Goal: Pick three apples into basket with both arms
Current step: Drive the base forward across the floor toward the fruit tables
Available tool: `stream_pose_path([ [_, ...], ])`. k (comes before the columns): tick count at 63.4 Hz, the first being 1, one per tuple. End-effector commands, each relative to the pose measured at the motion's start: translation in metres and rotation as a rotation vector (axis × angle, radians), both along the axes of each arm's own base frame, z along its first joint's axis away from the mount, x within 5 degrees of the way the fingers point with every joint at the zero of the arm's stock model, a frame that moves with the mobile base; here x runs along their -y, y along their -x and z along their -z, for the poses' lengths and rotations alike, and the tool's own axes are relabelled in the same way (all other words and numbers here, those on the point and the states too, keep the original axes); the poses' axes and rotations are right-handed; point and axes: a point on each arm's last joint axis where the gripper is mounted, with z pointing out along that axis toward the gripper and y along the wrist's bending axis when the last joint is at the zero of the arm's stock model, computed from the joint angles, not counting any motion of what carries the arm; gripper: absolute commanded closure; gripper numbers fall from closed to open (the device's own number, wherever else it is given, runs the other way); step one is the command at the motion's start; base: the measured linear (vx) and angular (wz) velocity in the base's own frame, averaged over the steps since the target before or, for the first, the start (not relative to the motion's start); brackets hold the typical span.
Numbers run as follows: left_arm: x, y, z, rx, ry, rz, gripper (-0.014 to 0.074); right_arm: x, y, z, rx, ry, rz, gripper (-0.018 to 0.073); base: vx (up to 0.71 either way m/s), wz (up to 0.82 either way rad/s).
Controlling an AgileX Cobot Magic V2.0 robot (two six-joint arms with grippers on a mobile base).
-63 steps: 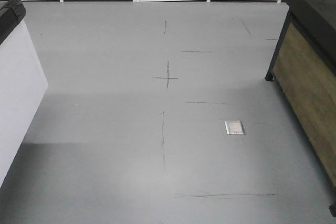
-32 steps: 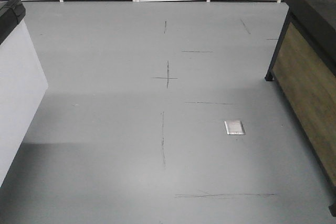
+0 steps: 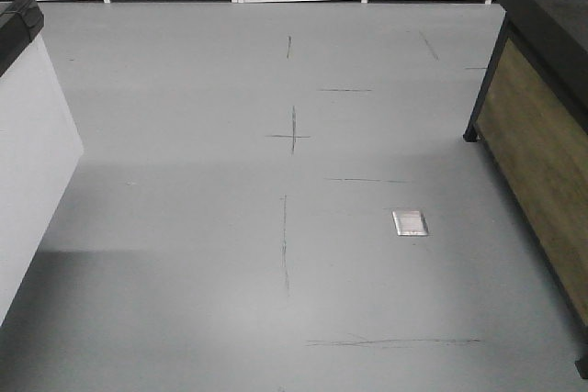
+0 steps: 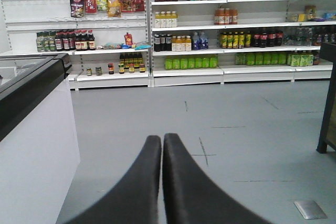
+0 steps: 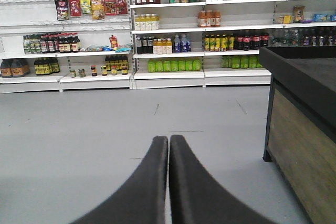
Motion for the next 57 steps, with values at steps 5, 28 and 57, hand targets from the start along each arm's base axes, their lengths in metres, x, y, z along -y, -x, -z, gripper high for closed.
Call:
stream_pose_path([
  [5,0.0011,0.0013,-0.0056,0.078,0.013,0.014,0.0603,0.0002,0.0,-0.003,0.064,0.009,0.005,0.0568,0.02,-0.01],
  [28,0.0011,0.0013,-0.0056,0.078,0.013,0.014,0.0603,0.0002,0.0,-0.003,0.064,0.009,0.005,0.0568,0.08,0.01],
  [57,0.0011,0.0013,-0.0056,0.078,0.013,0.014,0.0603,0.0002,0.0,-0.003,0.064,0.009,0.005,0.0568,0.18,-0.07],
])
